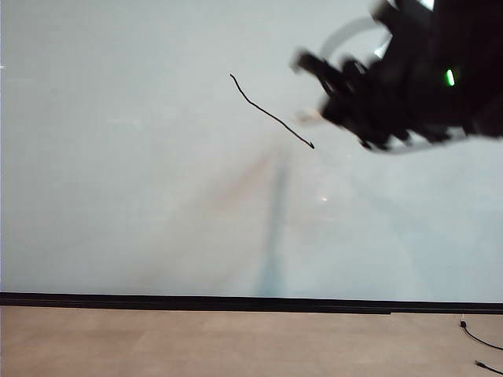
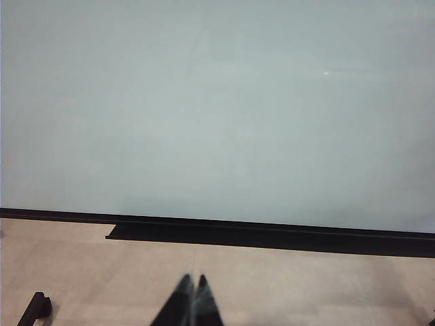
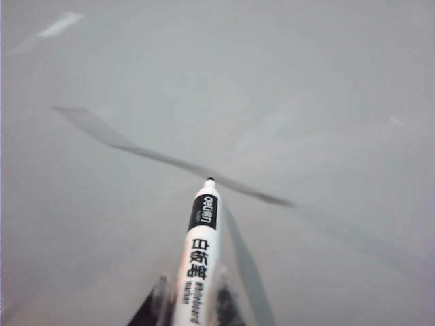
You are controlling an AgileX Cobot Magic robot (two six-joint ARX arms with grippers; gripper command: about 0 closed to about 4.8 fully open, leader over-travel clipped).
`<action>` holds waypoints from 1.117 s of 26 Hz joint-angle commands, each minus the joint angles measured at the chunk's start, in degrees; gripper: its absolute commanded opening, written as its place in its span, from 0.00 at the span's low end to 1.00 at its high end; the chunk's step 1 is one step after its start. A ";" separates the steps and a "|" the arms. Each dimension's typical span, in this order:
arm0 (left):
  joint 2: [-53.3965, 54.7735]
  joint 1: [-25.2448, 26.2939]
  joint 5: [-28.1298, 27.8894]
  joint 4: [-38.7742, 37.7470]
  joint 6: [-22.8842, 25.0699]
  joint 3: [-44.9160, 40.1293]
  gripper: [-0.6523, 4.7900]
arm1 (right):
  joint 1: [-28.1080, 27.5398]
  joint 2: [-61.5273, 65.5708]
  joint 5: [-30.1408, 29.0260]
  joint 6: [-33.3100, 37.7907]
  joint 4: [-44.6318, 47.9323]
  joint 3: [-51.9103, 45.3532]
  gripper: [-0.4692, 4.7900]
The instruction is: Pick up the pen on the shelf to the right of the whiteboard and draw a cross mark.
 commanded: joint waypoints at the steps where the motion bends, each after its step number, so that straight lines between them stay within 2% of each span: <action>1: 0.02 0.00 0.22 0.26 0.22 0.15 0.11 | 4.57 -4.26 -1.57 -13.09 -3.37 0.61 0.08; 3: 0.02 0.00 0.22 0.26 0.24 0.15 0.11 | 5.14 -6.49 -5.38 -20.00 -12.70 3.30 0.08; 6: 0.02 0.02 0.22 0.26 0.22 0.15 0.11 | 5.25 -8.00 -7.06 -26.86 -25.94 8.44 0.08; 9: 0.02 -0.02 0.02 0.24 0.24 0.15 0.11 | 5.03 -7.65 -9.07 -31.80 -33.33 13.14 0.08; 13: 0.02 -0.02 0.22 0.22 0.24 0.15 0.11 | 4.98 -7.19 -8.44 -37.64 -40.94 17.94 0.08; 21: 0.02 0.00 0.22 0.26 0.22 0.15 0.11 | 2.78 -7.13 -7.50 -40.72 -44.54 19.93 0.08; 29: 0.02 0.00 0.22 0.24 0.24 0.15 0.11 | -0.57 -4.87 -13.09 -39.98 -43.52 20.87 0.08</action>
